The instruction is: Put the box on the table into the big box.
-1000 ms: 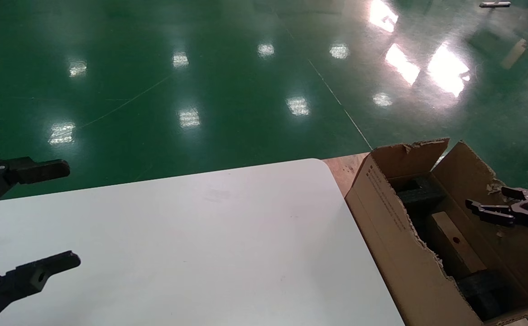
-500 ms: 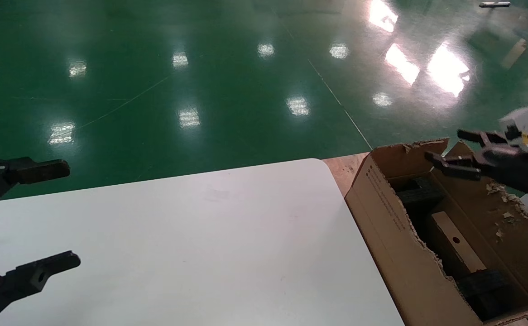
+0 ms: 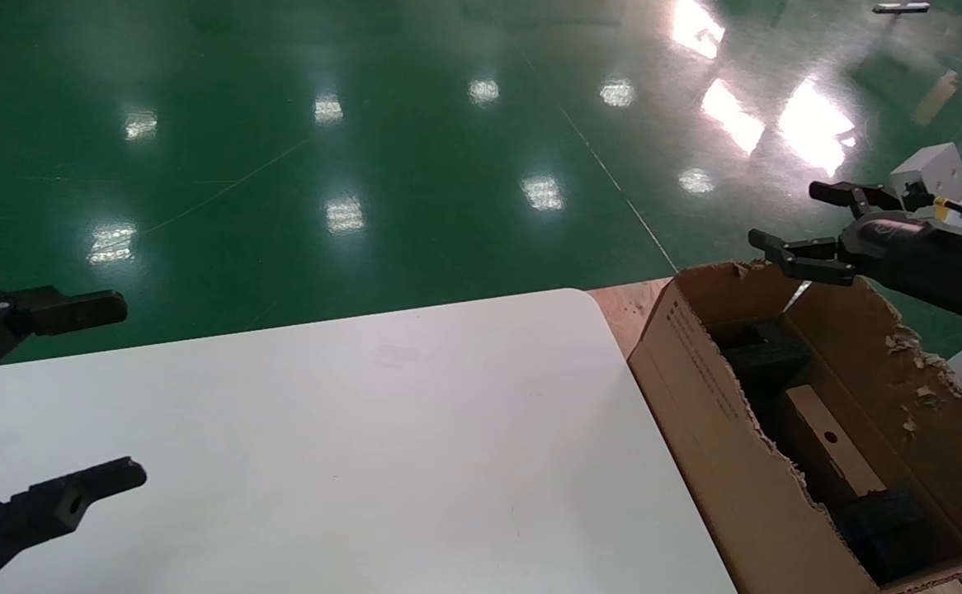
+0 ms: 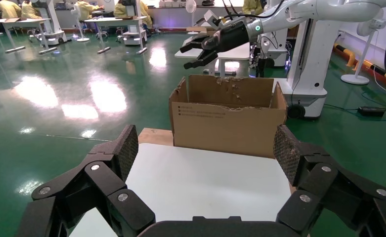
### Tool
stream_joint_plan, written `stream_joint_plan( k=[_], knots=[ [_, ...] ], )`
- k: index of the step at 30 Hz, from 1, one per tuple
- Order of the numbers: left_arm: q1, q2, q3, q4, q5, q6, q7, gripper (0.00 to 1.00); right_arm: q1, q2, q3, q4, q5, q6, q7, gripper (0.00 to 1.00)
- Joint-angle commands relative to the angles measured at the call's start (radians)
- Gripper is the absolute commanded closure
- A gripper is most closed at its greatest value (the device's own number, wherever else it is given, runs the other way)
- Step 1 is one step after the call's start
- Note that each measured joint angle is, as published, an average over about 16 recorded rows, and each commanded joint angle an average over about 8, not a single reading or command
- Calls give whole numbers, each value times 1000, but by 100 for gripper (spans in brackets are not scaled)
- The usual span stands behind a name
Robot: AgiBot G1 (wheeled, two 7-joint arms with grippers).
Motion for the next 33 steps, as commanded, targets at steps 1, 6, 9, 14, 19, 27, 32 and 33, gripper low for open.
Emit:
stream_joint_plan(
  k=[1, 6, 9, 14, 19, 27, 32, 33],
  knots=[
    [0, 0, 0, 0, 0, 0, 0, 0, -3, 0, -1, -6, -1, 0, 1, 0],
    [0, 0, 0, 0, 0, 0, 0, 0, -9, 1, -1, -15, -4, -2, 5, 0],
    [0, 0, 0, 0, 0, 0, 0, 0, -16, -1, 6, 0, -5, -7, 15, 0],
    [0, 0, 0, 0, 0, 0, 0, 0, -36, -13, 35, 70, -8, -27, 51, 0],
    [0, 0, 0, 0, 0, 0, 0, 0, -61, -29, 71, 158, -12, -52, 97, 0],
    [0, 0, 0, 0, 0, 0, 0, 0, -101, -52, 128, 296, -19, -92, 171, 0],
    [0, 0, 0, 0, 0, 0, 0, 0, -126, -67, 164, 382, -23, -116, 216, 0],
    [0, 0, 0, 0, 0, 0, 0, 0, -131, -70, 171, 400, -24, -121, 226, 0]
  ],
)
